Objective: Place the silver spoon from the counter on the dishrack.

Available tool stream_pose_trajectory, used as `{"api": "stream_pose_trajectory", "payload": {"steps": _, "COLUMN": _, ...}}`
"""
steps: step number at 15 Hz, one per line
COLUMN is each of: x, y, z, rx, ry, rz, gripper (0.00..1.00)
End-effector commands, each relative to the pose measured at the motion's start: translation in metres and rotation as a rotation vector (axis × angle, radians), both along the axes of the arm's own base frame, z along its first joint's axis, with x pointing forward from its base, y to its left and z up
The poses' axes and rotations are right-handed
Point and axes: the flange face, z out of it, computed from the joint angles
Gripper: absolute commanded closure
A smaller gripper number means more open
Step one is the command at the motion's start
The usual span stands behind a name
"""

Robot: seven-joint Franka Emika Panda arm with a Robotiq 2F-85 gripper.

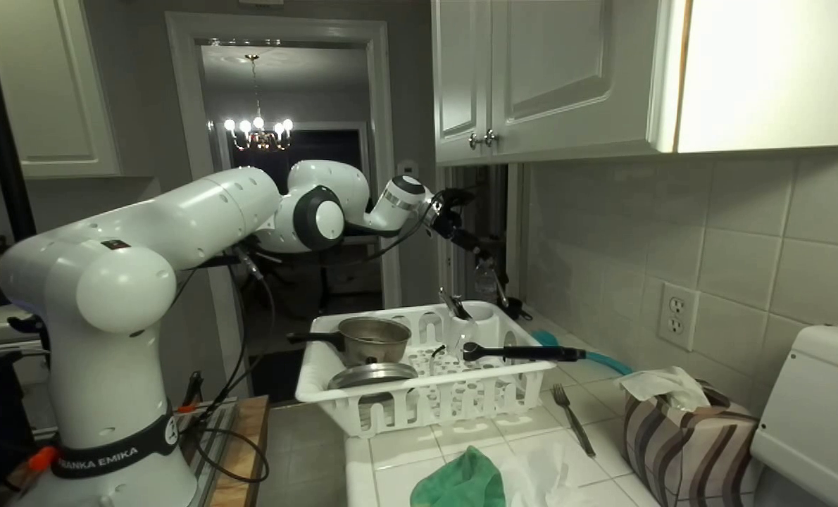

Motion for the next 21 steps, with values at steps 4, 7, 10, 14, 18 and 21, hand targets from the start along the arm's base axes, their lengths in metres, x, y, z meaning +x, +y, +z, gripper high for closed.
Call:
{"api": "stream_pose_trajectory", "payload": {"steps": 4, "x": 0.0, "y": 0.0, "z": 0.0, "rx": 0.0, "ry": 0.0, "rz": 0.0, "gripper": 0.95}}
{"api": "stream_pose_trajectory", "payload": {"steps": 7, "x": 0.001, "y": -0.003, "z": 0.005, "rx": -0.01, "ry": -0.022, "rz": -0.023, "gripper": 0.99}}
{"api": "stream_pose_trajectory", "payload": {"steps": 10, "x": 0.004, "y": -0.01, "z": 0.007, "rx": -0.003, "ry": -0.039, "rz": -0.05, "gripper": 0.99}}
{"api": "stream_pose_trajectory", "payload": {"steps": 14, "x": -0.003, "y": -0.009, "z": 0.009, "rx": 0.031, "ry": -0.057, "rz": -0.115, "gripper": 0.99}}
{"api": "stream_pose_trajectory", "payload": {"steps": 18, "x": -0.012, "y": -0.006, "z": 0.008, "rx": 0.146, "ry": -0.119, "rz": -0.237, "gripper": 0.99}}
{"api": "stream_pose_trajectory", "payload": {"steps": 21, "x": -0.009, "y": -0.007, "z": 0.008, "rx": 0.182, "ry": -0.194, "rz": -0.273, "gripper": 0.99}}
